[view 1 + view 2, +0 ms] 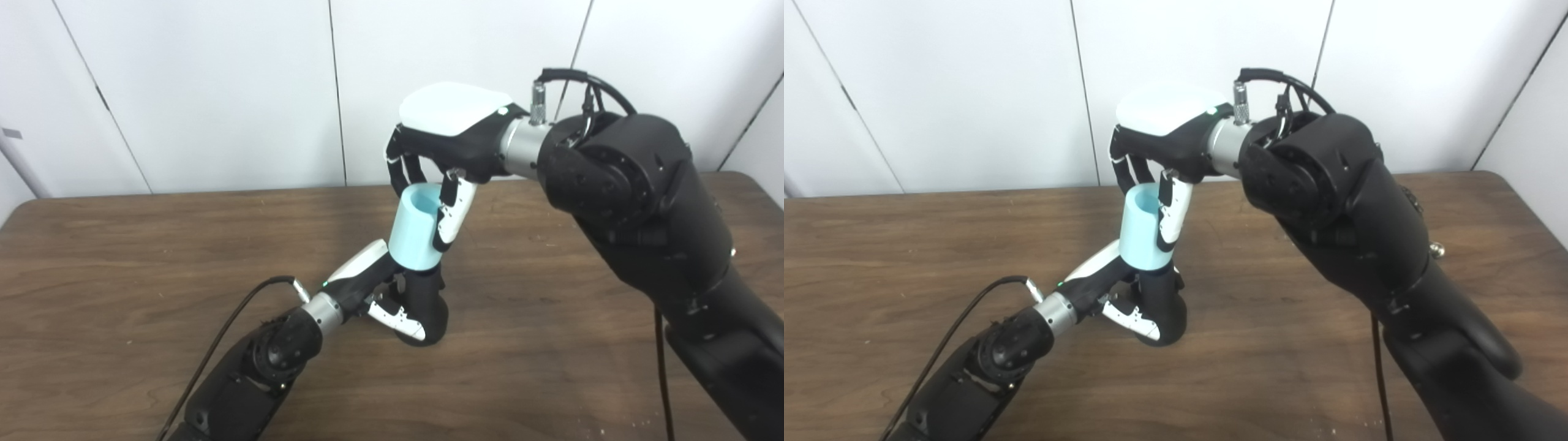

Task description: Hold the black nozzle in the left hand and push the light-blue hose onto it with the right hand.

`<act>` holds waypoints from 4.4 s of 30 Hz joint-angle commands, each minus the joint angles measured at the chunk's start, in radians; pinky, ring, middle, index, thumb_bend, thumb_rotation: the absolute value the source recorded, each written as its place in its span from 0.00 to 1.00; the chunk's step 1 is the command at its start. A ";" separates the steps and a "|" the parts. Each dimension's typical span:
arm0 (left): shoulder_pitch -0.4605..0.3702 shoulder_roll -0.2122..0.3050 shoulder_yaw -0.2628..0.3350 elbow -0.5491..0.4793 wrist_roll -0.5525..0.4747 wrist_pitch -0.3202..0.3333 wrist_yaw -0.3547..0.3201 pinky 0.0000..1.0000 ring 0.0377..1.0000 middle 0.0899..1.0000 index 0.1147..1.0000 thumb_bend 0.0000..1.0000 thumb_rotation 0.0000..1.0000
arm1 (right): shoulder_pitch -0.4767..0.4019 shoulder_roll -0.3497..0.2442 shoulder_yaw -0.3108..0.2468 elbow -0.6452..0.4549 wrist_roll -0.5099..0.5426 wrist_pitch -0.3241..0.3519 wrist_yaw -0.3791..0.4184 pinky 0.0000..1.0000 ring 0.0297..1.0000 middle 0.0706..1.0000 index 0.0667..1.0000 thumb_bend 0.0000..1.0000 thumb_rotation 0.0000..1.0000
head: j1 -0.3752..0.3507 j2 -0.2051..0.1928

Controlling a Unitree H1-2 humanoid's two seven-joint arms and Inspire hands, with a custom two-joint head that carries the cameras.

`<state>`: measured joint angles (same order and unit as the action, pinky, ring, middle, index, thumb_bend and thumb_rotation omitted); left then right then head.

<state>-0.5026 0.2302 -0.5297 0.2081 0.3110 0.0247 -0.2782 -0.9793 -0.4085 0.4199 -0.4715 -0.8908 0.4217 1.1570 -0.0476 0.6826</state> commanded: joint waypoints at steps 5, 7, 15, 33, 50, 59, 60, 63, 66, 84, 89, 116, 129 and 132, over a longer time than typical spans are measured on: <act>0.072 0.015 -0.056 0.062 0.048 0.097 -0.099 0.33 0.39 0.43 0.43 0.51 0.07 | -0.071 -0.013 -0.006 0.006 -0.034 -0.004 0.027 0.07 0.14 0.43 0.44 0.53 0.00 | 0.000 0.003; 0.071 0.016 -0.056 0.060 0.049 0.097 -0.101 0.34 0.39 0.44 0.43 0.51 0.07 | -0.069 -0.010 -0.005 0.008 -0.031 -0.006 0.025 0.07 0.14 0.43 0.44 0.53 0.00 | -0.001 0.004; 0.069 0.018 -0.055 0.057 0.046 0.098 -0.105 0.34 0.40 0.44 0.43 0.51 0.07 | -0.046 0.008 -0.005 0.005 -0.031 -0.009 -0.005 0.07 0.13 0.43 0.44 0.53 0.00 | -0.001 0.004; 0.069 0.016 -0.054 0.058 0.044 0.096 -0.104 0.33 0.39 0.44 0.43 0.51 0.07 | -0.089 0.005 0.031 0.030 -0.069 0.024 0.079 0.07 0.14 0.43 0.44 0.53 0.00 | -0.002 0.008; 0.073 0.009 -0.058 0.056 0.051 0.100 -0.097 0.33 0.38 0.44 0.43 0.51 0.07 | -0.144 -0.045 0.095 0.045 -0.024 0.046 0.112 0.08 0.16 0.34 0.46 0.52 0.00 | -0.003 0.009; 0.073 0.011 -0.058 0.057 0.050 0.099 -0.099 0.34 0.40 0.44 0.43 0.51 0.07 | -0.162 -0.058 0.112 0.059 -0.003 0.048 0.113 0.08 0.16 0.43 0.44 0.53 0.00 | -0.005 0.012; 0.073 0.010 -0.058 0.057 0.050 0.100 -0.099 0.34 0.40 0.44 0.43 0.51 0.07 | -0.162 -0.058 0.114 0.059 -0.002 0.048 0.113 0.08 0.16 0.43 0.44 0.53 0.00 | -0.005 0.012; 0.074 0.009 -0.058 0.056 0.050 0.102 -0.099 0.34 0.39 0.44 0.43 0.51 0.07 | -0.161 -0.060 0.116 0.060 0.008 0.047 0.113 0.08 0.16 0.43 0.44 0.53 0.00 | -0.005 0.012; 0.075 0.009 -0.059 0.049 0.052 0.103 -0.099 0.34 0.39 0.44 0.43 0.51 0.07 | -0.157 -0.061 0.114 0.063 0.020 0.047 0.113 0.08 0.16 0.43 0.44 0.53 0.00 | -0.004 0.015; 0.076 0.009 -0.056 0.044 0.041 0.114 -0.104 0.34 0.40 0.44 0.43 0.51 0.07 | -0.121 -0.072 0.130 0.095 0.016 0.043 0.103 0.04 0.12 0.43 0.44 0.53 0.00 | -0.002 0.020; 0.076 0.013 -0.058 0.041 0.042 0.112 -0.106 0.35 0.41 0.45 0.43 0.51 0.08 | -0.120 -0.087 0.152 0.102 -0.002 0.015 0.087 0.06 0.13 0.43 0.44 0.53 0.00 | -0.002 0.022; 0.069 0.015 -0.062 0.039 0.045 0.118 -0.112 0.35 0.41 0.45 0.43 0.51 0.08 | -0.088 -0.042 0.071 0.131 0.112 0.047 0.105 0.09 0.20 0.36 0.47 0.52 0.00 | 0.004 0.023; 0.063 0.021 -0.066 0.032 0.046 0.118 -0.117 0.36 0.42 0.46 0.43 0.51 0.08 | -0.058 -0.038 0.011 0.142 0.140 0.047 0.050 0.12 0.20 0.43 0.45 0.53 0.00 | 0.005 0.023; 0.062 0.021 -0.067 0.032 0.046 0.114 -0.117 0.37 0.43 0.47 0.43 0.51 0.08 | -0.051 -0.038 0.006 0.144 0.140 0.047 0.049 0.12 0.19 0.43 0.44 0.53 0.00 | 0.005 0.024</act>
<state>-0.5058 0.2301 -0.5378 0.1880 0.3113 0.0598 -0.2880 -0.9940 -0.4395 0.4551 -0.3277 -0.7510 0.4417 1.1622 -0.0429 0.7056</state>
